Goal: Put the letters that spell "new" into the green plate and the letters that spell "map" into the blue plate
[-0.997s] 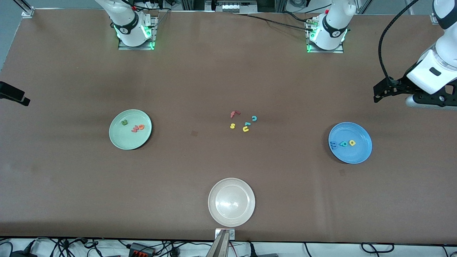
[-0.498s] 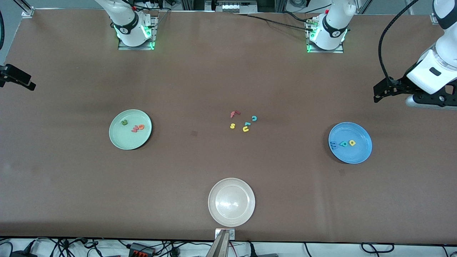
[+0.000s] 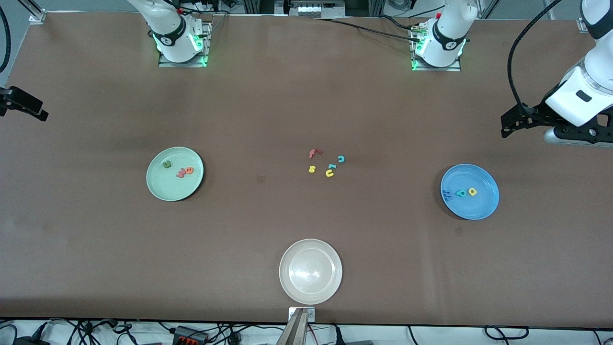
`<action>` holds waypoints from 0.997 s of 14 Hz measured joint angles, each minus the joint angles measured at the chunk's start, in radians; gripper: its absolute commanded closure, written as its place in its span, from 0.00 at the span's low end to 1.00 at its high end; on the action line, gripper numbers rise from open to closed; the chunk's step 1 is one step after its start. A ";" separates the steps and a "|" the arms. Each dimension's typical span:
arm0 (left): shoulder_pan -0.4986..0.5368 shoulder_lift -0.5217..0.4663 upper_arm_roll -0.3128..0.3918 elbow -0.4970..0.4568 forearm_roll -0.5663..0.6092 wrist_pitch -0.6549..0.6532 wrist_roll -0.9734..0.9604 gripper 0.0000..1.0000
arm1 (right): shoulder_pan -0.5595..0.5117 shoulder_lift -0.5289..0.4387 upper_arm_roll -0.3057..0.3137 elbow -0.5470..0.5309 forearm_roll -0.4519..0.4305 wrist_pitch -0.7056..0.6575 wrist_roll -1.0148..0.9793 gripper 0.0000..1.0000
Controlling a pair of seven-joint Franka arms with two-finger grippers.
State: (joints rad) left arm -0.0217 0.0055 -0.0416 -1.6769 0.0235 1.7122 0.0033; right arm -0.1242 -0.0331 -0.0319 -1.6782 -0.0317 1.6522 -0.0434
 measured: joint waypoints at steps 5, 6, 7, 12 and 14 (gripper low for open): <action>0.000 0.000 0.000 0.000 0.000 0.000 0.000 0.00 | -0.004 0.000 0.000 -0.001 0.000 0.004 0.000 0.00; 0.000 0.000 0.000 0.000 0.000 0.000 0.000 0.00 | -0.004 0.001 0.000 -0.001 0.000 0.005 0.000 0.00; 0.000 0.000 0.000 0.000 0.000 0.000 0.000 0.00 | -0.004 0.001 0.000 -0.002 0.000 0.005 0.000 0.00; 0.000 0.000 0.000 0.000 0.000 0.000 0.000 0.00 | -0.004 0.003 0.002 -0.004 0.000 0.018 0.000 0.00; 0.000 0.000 0.000 0.000 0.000 0.000 0.000 0.00 | -0.004 0.007 0.002 -0.004 0.000 0.018 0.000 0.00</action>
State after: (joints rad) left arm -0.0217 0.0055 -0.0419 -1.6769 0.0235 1.7122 0.0034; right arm -0.1278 -0.0257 -0.0299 -1.6821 -0.0320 1.6706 -0.0436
